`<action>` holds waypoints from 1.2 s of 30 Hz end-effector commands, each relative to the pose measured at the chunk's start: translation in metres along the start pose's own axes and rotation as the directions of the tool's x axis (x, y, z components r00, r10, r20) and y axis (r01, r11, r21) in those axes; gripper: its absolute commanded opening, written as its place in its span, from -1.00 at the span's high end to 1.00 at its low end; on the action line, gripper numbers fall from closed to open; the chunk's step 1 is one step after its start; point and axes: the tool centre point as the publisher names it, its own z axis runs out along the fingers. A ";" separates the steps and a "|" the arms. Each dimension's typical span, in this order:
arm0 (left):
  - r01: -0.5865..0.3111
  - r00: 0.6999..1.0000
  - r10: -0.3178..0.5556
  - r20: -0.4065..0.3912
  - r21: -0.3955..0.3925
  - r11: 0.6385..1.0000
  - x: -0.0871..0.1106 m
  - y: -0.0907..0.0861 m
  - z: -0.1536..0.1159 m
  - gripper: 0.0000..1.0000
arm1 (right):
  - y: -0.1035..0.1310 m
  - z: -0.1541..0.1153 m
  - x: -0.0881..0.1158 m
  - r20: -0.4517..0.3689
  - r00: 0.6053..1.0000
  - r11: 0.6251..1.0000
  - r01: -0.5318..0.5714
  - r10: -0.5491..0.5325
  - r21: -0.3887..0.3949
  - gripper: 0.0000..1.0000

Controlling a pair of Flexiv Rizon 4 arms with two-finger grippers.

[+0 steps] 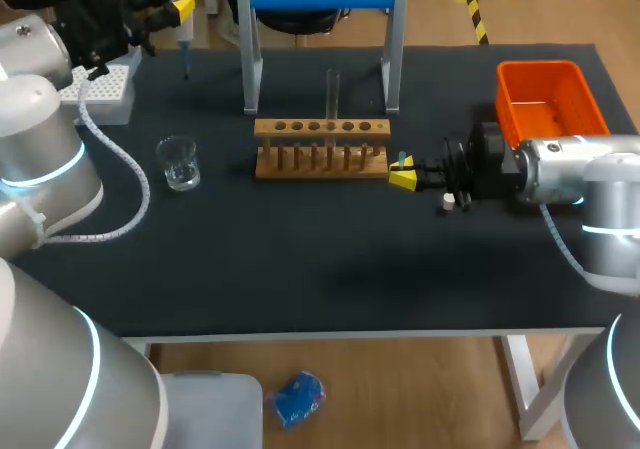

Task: Invert the test tube, pick up the pipette, mount the tip to pipette, aspirate from beaker and dispense into the tube, eject the tip, return the pipette, and cap with the stopper.

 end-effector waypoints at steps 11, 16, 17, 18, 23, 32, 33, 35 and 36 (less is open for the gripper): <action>-0.023 0.981 0.024 -0.193 0.009 1.000 0.053 0.002 0.032 1.00 | 0.000 0.000 0.001 0.001 1.000 1.000 0.001 -0.001 0.000 1.00; 0.008 0.971 -0.009 -0.237 -0.005 1.000 0.083 0.001 0.028 1.00 | 0.000 0.000 0.001 0.001 1.000 1.000 0.001 -0.001 0.000 1.00; 0.025 0.968 -0.023 -0.249 0.003 1.000 0.090 -0.001 0.028 1.00 | 0.000 0.000 0.001 0.001 1.000 1.000 0.001 -0.001 0.000 1.00; 0.041 0.964 -0.037 -0.264 0.009 0.999 0.098 -0.002 0.030 1.00 | 0.000 0.000 0.001 0.001 1.000 1.000 0.001 -0.001 0.000 1.00; 0.080 0.955 -0.062 -0.289 0.050 0.996 0.113 -0.007 0.035 1.00 | 0.000 0.000 0.001 0.001 1.000 1.000 0.001 -0.001 0.000 1.00; 0.080 0.955 -0.062 -0.289 0.050 0.996 0.113 -0.007 0.035 1.00 | 0.000 0.000 0.001 0.001 1.000 1.000 0.001 -0.001 0.000 1.00; 0.080 0.955 -0.062 -0.289 0.050 0.996 0.113 -0.007 0.035 1.00 | 0.000 0.000 0.001 0.001 1.000 1.000 0.001 -0.001 0.000 1.00; 0.075 0.952 -0.055 -0.300 0.055 0.996 0.116 -0.013 0.039 1.00 | 0.000 0.000 0.001 0.001 1.000 1.000 0.001 -0.001 0.000 1.00; 0.078 0.950 -0.056 -0.308 0.059 0.995 0.120 -0.017 0.043 1.00 | 0.000 0.000 0.001 0.001 1.000 1.000 0.001 -0.001 0.000 1.00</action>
